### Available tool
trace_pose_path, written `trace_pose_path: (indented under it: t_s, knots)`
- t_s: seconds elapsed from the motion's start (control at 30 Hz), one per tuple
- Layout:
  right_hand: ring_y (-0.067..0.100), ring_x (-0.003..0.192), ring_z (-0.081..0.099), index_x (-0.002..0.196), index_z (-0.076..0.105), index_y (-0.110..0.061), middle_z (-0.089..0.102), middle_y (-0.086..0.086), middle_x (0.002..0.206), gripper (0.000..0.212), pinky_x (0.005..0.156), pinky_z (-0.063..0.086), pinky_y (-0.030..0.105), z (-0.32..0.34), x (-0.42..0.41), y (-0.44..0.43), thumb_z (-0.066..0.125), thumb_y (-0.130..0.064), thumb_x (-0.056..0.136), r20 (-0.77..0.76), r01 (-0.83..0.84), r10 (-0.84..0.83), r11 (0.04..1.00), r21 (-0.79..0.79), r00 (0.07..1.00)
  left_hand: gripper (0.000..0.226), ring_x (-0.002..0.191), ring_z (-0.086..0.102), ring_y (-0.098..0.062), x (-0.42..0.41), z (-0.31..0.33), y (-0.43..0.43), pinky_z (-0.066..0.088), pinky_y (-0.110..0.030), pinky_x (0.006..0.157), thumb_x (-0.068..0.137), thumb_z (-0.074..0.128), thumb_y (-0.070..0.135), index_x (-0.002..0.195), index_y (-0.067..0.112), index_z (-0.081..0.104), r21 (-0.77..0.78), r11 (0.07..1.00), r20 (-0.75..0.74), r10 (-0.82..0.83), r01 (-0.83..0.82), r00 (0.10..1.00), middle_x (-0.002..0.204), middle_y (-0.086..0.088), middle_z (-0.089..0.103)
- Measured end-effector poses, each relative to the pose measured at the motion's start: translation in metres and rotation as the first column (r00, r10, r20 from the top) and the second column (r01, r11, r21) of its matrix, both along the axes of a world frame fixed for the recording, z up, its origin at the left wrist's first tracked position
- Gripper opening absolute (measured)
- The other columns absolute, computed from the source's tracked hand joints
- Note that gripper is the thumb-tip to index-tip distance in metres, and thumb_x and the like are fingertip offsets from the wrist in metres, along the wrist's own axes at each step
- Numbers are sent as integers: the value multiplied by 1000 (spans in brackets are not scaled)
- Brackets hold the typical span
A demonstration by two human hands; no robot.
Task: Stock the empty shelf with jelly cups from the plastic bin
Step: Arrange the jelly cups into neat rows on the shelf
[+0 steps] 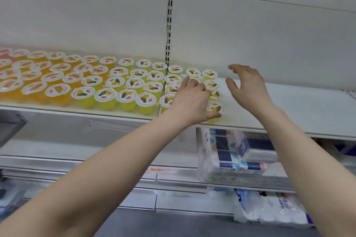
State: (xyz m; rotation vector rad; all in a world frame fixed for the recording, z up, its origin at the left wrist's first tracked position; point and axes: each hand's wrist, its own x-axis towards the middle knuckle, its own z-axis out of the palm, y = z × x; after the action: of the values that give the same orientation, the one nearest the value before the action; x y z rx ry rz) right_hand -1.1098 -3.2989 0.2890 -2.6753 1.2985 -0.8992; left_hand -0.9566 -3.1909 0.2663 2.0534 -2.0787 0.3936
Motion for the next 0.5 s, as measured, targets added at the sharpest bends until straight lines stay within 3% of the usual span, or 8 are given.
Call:
trace_pose_path:
  t_s: [0.23,0.5]
  knots:
    - [38,117,52,133,54,-14,61,14,127,41,93,40,46,14,46,24,56,-28,95,-128,-93,79,989,-111,989,57,122,46,-28,70,21,41,36,-39,102,91,48,60,126,17,61,-161,984,-114,59,-77,992,123,-5,60]
    - [38,112,54,130,56,-10,62,15,121,48,90,42,47,19,147,87,47,-35,90,-277,-297,233,930,-216,932,44,109,54,-35,188,31,137,43,-42,94,89,59,45,119,13,64,-278,931,-44,233,-236,972,114,-11,64]
